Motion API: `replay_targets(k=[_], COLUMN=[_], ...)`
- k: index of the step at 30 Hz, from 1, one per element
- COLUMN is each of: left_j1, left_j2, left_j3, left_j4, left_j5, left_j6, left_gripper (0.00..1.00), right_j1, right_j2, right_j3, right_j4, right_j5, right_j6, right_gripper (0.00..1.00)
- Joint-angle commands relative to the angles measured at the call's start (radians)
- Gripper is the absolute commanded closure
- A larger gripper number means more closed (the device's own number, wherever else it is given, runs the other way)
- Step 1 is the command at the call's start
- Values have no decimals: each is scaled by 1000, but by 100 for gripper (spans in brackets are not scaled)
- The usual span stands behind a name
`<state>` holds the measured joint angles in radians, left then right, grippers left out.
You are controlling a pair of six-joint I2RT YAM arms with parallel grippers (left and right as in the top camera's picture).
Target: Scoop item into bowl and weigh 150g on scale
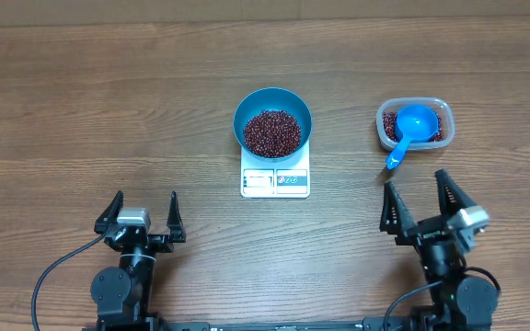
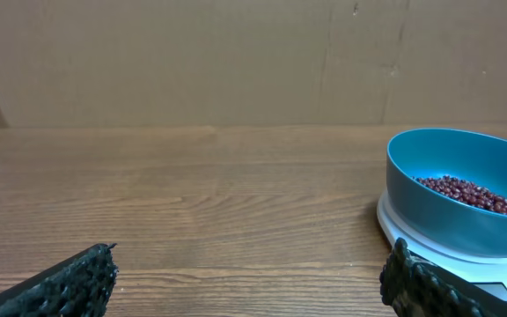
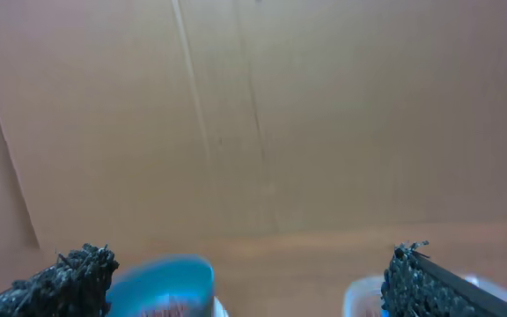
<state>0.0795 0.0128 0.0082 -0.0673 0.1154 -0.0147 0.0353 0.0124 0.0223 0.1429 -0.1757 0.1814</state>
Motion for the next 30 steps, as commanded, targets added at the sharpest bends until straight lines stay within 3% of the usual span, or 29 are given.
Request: replay_targets(k=[1, 5, 14, 20, 30], left_j1=[6, 6, 6, 6, 6], left_j2=[-9, -9, -9, -9, -9], left_j3=[-3, -3, -3, -3, -3], left_j4=[-3, -3, -3, -3, -3], left_j5=[-11, -11, -11, -11, -11], left_j6=[23, 23, 23, 23, 23], left_gripper=[0, 1, 1, 0, 0], right_j1=[5, 5, 5, 26, 27], right_j2=[-10, -10, -10, -10, -10], right_j3=[-15, -15, -14, -15, -14], right_j4=[-101, -217, -219, -217, -216], right_j5=[5, 26, 43, 16, 18], right_j6=[-60, -60, -119, -281, -336], right_gripper=[0, 0, 0, 0, 0])
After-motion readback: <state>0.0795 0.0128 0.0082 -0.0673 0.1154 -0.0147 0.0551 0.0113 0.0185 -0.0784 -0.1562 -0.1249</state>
